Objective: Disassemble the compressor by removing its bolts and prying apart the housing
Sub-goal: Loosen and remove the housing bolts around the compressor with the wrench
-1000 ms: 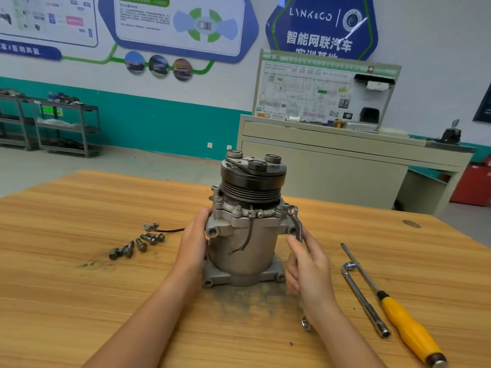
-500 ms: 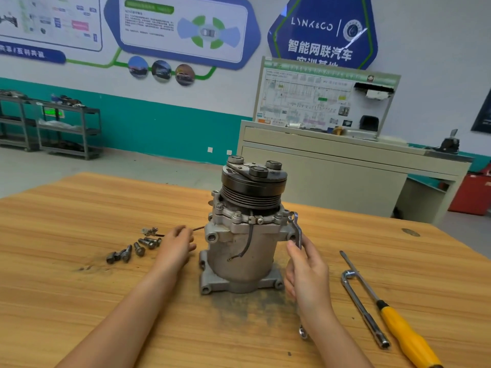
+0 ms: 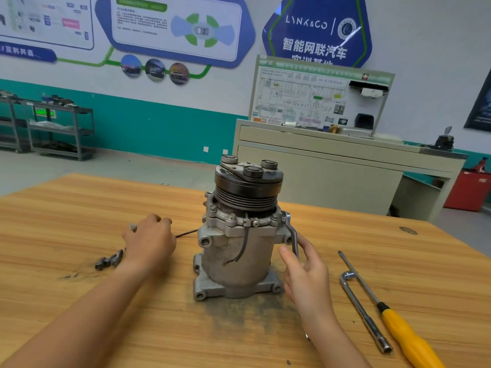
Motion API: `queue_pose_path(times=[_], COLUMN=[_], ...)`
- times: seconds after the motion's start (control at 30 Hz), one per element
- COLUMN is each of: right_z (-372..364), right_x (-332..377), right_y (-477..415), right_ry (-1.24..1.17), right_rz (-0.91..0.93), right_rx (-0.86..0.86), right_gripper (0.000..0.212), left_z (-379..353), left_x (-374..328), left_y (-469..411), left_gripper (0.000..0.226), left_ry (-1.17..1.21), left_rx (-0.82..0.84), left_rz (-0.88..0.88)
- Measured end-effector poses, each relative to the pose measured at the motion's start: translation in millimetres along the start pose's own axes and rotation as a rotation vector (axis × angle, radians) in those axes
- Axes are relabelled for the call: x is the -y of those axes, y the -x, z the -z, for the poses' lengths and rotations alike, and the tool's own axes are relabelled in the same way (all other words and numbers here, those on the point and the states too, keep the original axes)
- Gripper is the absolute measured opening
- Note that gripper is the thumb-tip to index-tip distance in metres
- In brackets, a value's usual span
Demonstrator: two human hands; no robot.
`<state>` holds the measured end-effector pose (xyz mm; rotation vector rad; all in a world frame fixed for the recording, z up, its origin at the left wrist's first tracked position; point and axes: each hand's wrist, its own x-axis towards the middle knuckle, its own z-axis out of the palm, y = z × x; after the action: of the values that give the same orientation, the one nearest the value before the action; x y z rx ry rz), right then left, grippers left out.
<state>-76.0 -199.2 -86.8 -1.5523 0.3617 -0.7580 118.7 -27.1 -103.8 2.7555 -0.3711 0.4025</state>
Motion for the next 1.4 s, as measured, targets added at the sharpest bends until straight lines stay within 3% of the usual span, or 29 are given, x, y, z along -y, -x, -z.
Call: queue_pose_path(times=[0.1, 0.27, 0.43, 0.53, 0.7, 0.87, 1.0, 1.17, 1.4], right_z=[2, 3, 3, 2, 2, 0, 1, 2, 1], right_x=[1, 1, 0, -3, -5, -5, -4, -4, -6], right_y=[-1, -2, -3, -5, -6, -4, -5, -6, -3], right_ry=[0.001, 0.017, 0.041, 0.047, 0.061, 0.046, 0.031, 0.033, 0.068], right_rz=[0.002, 0.019, 0.021, 0.019, 0.038, 0.036, 0.034, 0.042, 0.061], right_rx=[-0.001, 0.014, 0.003, -0.034, -0.072, -0.059, -0.058, -0.095, -0.107], right_gripper=[0.02, 0.021, 0.021, 0.018, 0.024, 0.019, 0.016, 0.018, 0.02], left_z=[6, 6, 13, 25, 61, 57, 42, 31, 28], left_x=[9, 26, 45, 33, -8, -48, -60, -65, -63], left_y=[-18, -32, -33, -23, 3, 9, -1, -2, 7], left_gripper=[0.033, 0.038, 0.026, 0.017, 0.002, 0.013, 0.018, 0.024, 0.03], left_ry=[-0.16, -0.202, -0.252, -0.009, 0.637, 1.343, 1.444, 1.494, 1.447], left_rx=[0.11, 0.043, 0.121, 0.043, -0.35, -0.172, -0.055, 0.216, 0.151], left_rz=[-0.061, -0.202, -0.172, -0.21, -0.284, 0.076, 0.207, 0.243, 0.171])
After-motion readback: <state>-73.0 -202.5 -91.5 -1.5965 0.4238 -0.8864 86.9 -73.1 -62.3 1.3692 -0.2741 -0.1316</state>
